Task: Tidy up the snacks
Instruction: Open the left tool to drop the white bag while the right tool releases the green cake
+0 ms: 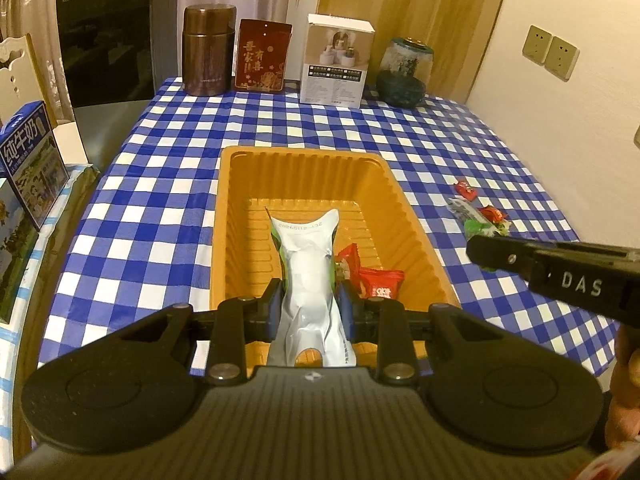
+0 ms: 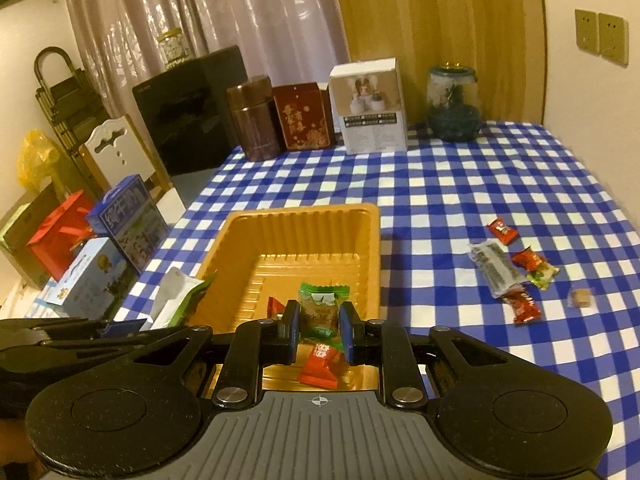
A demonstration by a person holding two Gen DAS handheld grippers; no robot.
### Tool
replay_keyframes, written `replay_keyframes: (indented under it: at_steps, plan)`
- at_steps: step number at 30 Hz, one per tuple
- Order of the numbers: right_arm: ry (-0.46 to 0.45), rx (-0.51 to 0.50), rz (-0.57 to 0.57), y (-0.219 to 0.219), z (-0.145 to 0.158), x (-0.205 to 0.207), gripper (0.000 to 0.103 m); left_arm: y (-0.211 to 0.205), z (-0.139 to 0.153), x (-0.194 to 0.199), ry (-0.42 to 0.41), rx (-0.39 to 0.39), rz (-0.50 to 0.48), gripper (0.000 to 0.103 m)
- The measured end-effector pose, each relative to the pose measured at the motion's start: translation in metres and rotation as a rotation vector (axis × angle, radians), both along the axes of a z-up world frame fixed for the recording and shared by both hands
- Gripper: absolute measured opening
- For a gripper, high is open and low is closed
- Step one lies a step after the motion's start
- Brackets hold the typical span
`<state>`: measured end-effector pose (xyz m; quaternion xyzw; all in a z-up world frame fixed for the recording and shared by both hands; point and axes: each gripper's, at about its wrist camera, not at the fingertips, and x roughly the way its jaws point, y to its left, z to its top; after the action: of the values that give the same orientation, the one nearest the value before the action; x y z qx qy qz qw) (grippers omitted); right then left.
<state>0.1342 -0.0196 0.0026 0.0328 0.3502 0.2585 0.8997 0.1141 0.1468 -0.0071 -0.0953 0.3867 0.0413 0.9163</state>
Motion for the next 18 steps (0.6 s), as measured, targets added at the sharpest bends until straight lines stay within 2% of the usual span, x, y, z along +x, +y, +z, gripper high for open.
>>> replay_keyframes:
  at_steps: [14, 17, 18]
  plan:
    - [0.050, -0.001, 0.000, 0.013, -0.023, 0.027, 0.021, 0.015, -0.022, 0.032, 0.021, -0.019, 0.007, 0.027]
    - [0.057, 0.000, 0.005, 0.014, -0.026, 0.028, 0.021, 0.017, -0.021, 0.031, 0.004, -0.016, 0.020, 0.045]
    - [0.059, 0.000, 0.007, 0.015, -0.026, 0.029, 0.021, 0.018, -0.021, 0.030, -0.001, -0.017, 0.020, 0.045]
